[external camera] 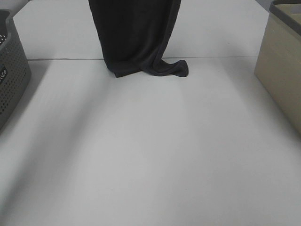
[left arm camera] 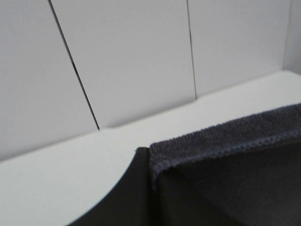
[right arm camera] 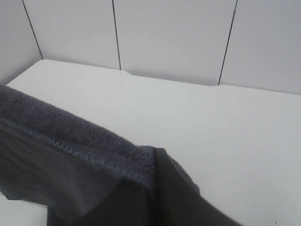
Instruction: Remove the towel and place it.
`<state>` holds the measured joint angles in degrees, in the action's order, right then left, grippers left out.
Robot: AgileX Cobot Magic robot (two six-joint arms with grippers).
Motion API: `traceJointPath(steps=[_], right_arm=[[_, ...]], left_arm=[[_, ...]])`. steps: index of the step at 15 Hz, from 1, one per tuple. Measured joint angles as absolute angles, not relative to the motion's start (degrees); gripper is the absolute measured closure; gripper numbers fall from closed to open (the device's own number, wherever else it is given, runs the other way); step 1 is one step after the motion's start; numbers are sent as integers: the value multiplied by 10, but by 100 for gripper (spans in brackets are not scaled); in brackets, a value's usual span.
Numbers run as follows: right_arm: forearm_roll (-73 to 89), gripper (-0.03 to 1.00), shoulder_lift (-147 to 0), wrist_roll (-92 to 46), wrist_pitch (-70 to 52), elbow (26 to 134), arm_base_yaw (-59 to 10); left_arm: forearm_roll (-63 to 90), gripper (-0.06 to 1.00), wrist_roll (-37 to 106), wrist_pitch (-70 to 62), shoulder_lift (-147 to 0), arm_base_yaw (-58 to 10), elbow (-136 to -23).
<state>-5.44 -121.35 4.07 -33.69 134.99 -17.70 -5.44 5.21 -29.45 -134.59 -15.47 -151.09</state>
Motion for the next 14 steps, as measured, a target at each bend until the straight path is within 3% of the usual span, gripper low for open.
traceJointPath(steps=[2,7,11,14], right_arm=[[-11,95,-1189,18,-438,1350,-172],[25,95,-1142,-13,-599,1350,-172],[46,95,-1133,-38,-684,1352,-172],[76,95,-1116,-49,-690,1348,-172]], left_arm=[[30,94,132,-464,-1324,-151,-1511],[62,94,138,-649,-1255,-152,-1517],[69,94,142,-691,-1244,-153,-1513],[73,94,138,-693,-1175,-153,-1420]])
